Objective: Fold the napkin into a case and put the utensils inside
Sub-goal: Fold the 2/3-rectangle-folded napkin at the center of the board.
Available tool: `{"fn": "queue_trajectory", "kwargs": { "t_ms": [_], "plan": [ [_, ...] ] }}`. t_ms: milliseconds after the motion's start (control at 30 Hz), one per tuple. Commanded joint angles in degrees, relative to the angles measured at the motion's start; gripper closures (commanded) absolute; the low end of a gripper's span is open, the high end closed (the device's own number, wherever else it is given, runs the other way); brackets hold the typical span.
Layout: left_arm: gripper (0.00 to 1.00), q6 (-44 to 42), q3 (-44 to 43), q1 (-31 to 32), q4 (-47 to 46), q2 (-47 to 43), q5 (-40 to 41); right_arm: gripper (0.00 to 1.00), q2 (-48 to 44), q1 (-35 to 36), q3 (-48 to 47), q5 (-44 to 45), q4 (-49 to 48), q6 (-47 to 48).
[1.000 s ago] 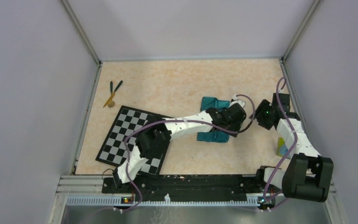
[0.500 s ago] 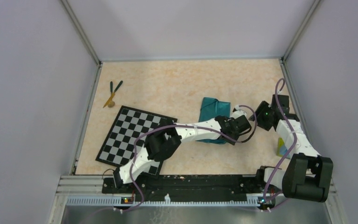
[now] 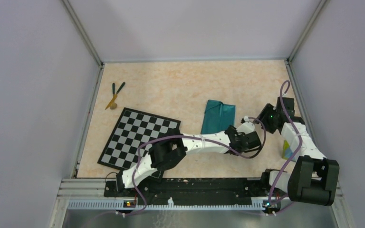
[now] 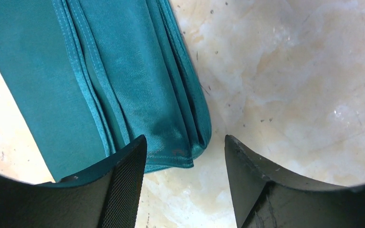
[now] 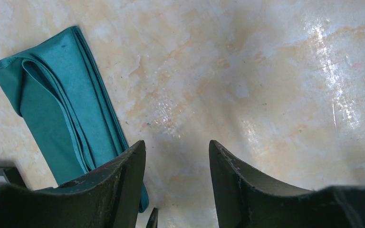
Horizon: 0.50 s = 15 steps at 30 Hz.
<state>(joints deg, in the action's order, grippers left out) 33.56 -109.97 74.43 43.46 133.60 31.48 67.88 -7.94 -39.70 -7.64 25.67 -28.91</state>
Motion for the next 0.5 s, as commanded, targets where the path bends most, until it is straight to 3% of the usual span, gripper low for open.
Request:
{"fn": "queue_trajectory", "kwargs": {
  "t_ms": [0,133,333,467],
  "plan": [
    [0.36,0.12,2.01,1.15,0.67,-3.72,2.83,0.49,-0.2,0.03,0.2,-0.66,-1.67,0.71],
    [0.45,-0.37,1.78,1.15,-0.01,-2.39,2.57,0.49,-0.17,0.03,0.32,-1.1,-1.65,0.76],
    [0.47,-1.33,1.78,0.66,-1.18,-0.78,2.0,0.49,0.16,0.12,0.56,-2.29,-1.71,1.03],
    [0.55,-2.1,2.28,-0.37,-2.47,-0.54,0.86,0.49,0.58,0.11,0.58,-2.97,-1.85,1.12]
  ]
}}
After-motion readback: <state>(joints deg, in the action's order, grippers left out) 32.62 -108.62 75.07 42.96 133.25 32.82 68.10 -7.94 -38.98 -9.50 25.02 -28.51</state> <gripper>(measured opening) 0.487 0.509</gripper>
